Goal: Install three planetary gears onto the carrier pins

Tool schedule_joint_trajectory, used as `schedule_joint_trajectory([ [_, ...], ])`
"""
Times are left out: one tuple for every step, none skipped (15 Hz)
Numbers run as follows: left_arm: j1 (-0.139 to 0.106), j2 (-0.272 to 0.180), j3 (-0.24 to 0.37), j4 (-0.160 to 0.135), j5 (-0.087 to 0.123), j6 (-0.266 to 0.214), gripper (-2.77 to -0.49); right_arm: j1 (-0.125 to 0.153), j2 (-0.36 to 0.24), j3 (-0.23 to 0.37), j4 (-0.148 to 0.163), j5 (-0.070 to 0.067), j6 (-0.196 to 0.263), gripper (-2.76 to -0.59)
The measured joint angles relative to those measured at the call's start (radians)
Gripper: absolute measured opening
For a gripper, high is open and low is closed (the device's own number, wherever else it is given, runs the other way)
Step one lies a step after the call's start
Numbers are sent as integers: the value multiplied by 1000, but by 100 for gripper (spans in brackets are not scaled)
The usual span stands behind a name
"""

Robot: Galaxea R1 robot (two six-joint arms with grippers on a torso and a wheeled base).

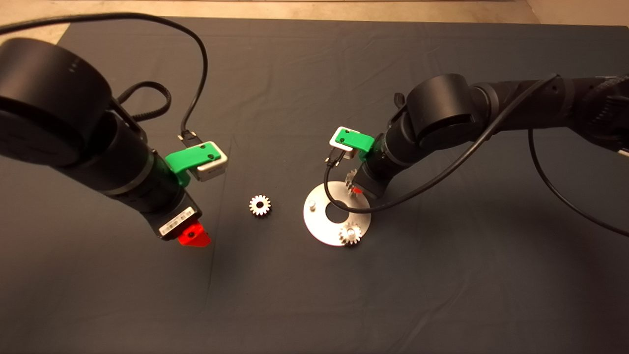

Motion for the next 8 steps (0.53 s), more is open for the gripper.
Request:
schedule_joint_trajectory([
  [0,0,0,0,0,0,-49,0,0,0,0,0,0,-249],
  [0,0,0,0,0,0,-49,0,0,0,0,0,0,-249],
  [0,0,0,0,0,0,-49,0,0,0,0,0,0,-249],
  [-3,0,0,0,0,0,-49,0,0,0,0,0,0,-249],
  [-5,0,0,0,0,0,-49,0,0,0,0,0,0,-249],
  [-5,0,0,0,0,0,-49,0,0,0,-1,0,0,-249],
  [-5,0,0,0,0,0,-49,0,0,0,-3,0,0,-249],
  [-5,0,0,0,0,0,-49,0,0,0,-3,0,0,-249],
])
